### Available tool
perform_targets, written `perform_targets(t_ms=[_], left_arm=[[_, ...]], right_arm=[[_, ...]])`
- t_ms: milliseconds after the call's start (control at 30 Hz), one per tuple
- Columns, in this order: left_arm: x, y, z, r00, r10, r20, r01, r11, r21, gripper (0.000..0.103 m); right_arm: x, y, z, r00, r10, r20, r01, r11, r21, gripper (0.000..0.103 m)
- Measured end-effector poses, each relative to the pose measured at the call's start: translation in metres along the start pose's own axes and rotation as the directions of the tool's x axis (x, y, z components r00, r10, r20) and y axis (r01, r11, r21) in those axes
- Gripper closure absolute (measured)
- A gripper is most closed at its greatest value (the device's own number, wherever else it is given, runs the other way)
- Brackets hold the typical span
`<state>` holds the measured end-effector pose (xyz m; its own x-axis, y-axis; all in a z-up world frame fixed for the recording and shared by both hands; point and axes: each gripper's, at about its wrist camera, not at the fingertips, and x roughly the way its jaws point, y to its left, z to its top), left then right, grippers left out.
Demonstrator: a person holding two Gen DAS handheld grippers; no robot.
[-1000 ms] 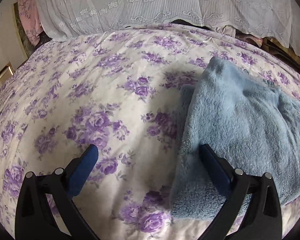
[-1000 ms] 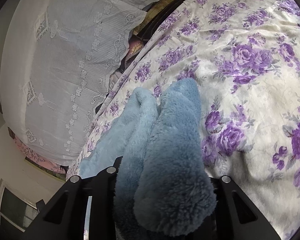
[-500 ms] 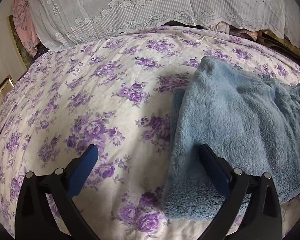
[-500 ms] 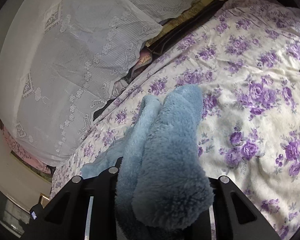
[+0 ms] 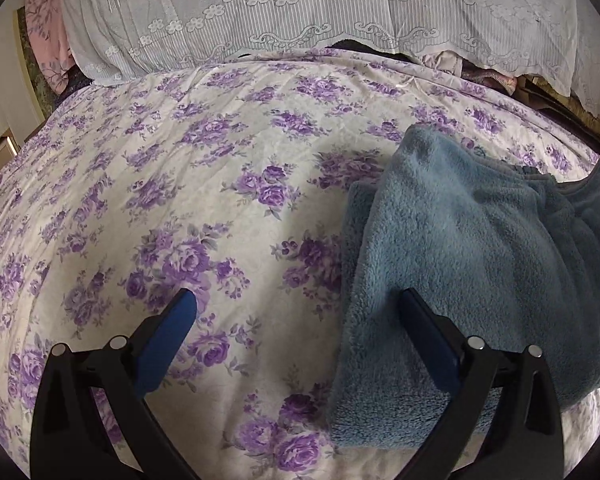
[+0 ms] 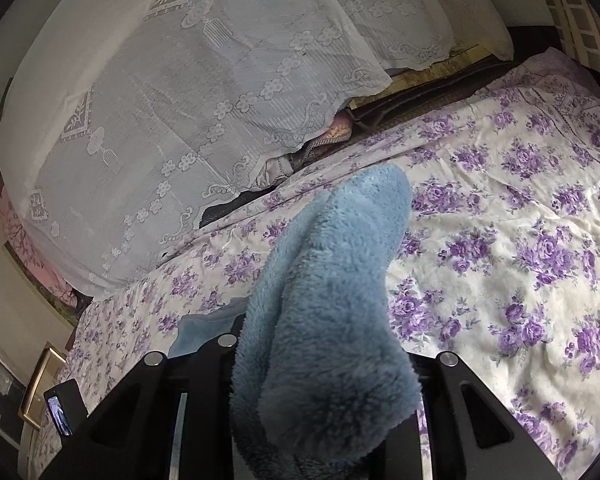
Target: Fold small clothes
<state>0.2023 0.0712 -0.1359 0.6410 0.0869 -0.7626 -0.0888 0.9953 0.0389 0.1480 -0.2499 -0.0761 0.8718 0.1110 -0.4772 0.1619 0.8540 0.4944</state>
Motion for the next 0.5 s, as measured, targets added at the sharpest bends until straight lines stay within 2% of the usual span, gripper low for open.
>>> perform_targets(t_ms=[200,500], left_arm=[[-0.006,0.008,0.008,1.000,0.025,0.015,-0.024,1.000,-0.005,0.004],[0.000,0.051,0.023,0.999,0.025,-0.023,-0.028,0.990,-0.135,0.004]], right_arm=[[-0.003,0.029,-0.002,1.000,-0.002,0.009,0.002,0.998,-0.067,0.077],[-0.001,0.069,-0.009,1.000,0.007,0.012,-0.004,0.987,-0.158,0.077]])
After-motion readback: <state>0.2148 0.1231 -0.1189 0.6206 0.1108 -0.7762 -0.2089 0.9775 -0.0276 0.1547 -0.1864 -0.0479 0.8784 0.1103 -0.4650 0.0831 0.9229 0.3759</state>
